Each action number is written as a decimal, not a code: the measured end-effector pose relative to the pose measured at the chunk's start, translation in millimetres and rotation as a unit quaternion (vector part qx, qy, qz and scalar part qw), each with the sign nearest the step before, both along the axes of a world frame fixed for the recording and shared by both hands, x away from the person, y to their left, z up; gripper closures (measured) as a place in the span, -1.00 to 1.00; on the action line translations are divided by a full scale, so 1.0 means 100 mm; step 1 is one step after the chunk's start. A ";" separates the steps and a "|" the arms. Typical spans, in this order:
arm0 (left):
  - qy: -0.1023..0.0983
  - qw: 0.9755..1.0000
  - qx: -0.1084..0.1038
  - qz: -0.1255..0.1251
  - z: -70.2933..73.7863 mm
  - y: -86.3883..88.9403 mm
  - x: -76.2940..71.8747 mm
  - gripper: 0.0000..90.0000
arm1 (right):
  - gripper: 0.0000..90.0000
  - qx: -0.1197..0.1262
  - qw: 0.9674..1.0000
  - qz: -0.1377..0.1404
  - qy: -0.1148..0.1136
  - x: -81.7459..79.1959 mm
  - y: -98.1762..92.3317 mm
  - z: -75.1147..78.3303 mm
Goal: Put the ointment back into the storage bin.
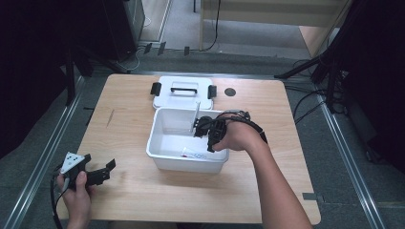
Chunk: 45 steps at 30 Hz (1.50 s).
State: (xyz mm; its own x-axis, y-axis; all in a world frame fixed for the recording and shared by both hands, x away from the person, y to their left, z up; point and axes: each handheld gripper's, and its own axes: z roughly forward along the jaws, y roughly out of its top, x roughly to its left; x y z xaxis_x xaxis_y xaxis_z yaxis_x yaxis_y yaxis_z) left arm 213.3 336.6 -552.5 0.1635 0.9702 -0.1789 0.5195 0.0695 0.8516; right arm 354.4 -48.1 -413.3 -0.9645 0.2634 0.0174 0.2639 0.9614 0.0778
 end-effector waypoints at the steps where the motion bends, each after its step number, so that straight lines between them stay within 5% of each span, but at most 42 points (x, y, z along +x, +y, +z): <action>1: 0.000 1.000 0.000 0.000 0.00 0.00 0.00 -1.00 | 0.86 0.000 1.000 0.000 0.000 0.00 0.00 0.00; 9: 0.000 1.000 0.003 0.001 0.00 0.00 0.00 -1.00 | 0.63 0.027 0.999 -0.016 -0.011 -0.07 -0.14 0.26; 11: 0.001 1.000 0.003 0.001 0.00 0.00 0.00 -1.00 | 0.04 0.039 0.999 -0.030 -0.019 -0.11 -0.20 0.33; 12: 0.001 1.000 0.003 0.001 0.00 0.00 0.00 -1.00 | 0.04 0.039 0.999 -0.030 -0.019 -0.11 -0.20 0.33; 13: 0.001 1.000 0.004 0.001 0.00 0.00 0.00 -1.00 | -0.50 0.039 0.998 -0.044 -0.033 -0.14 -0.25 0.37; 14: 0.001 1.000 0.004 0.001 0.00 0.00 0.00 -1.00 | -0.76 0.035 0.998 -0.050 -0.034 -0.16 -0.27 0.39; 17: 0.001 1.000 0.005 0.001 0.00 -0.01 0.00 -1.00 | -0.98 0.044 0.997 -0.051 -0.034 -0.20 -0.35 0.45; 24: 0.001 1.000 0.006 0.000 0.00 -0.01 0.00 -1.00 | -1.00 0.071 0.991 -0.105 -0.050 -0.21 -0.60 0.56; 32: 0.001 1.000 0.009 0.000 0.00 -0.01 0.00 -1.00 | -1.00 0.086 0.983 -0.147 -0.063 -0.21 -0.87 0.52; 38: 0.002 1.000 0.010 0.000 0.00 -0.01 0.00 -1.00 | -1.00 0.120 0.972 -0.189 -0.073 -0.24 -1.14 0.38; 44: 0.002 1.000 0.011 0.000 0.00 -0.01 0.00 -1.00 | -1.00 0.177 0.952 -0.229 -0.098 -0.27 -1.38 0.18; 45: 0.002 1.000 0.011 0.000 0.00 -0.01 0.00 -1.00 | -1.00 0.177 0.952 -0.229 -0.098 -0.27 -1.38 0.18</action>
State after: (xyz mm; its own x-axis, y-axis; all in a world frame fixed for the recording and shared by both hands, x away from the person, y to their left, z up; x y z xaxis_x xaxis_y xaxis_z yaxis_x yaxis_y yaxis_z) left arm 213.1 335.2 -552.2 0.1633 0.9738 -0.1585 0.5233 0.0508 0.8506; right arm 327.4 -186.6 -395.6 -0.7435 0.6686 0.0148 0.5969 0.6533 0.4657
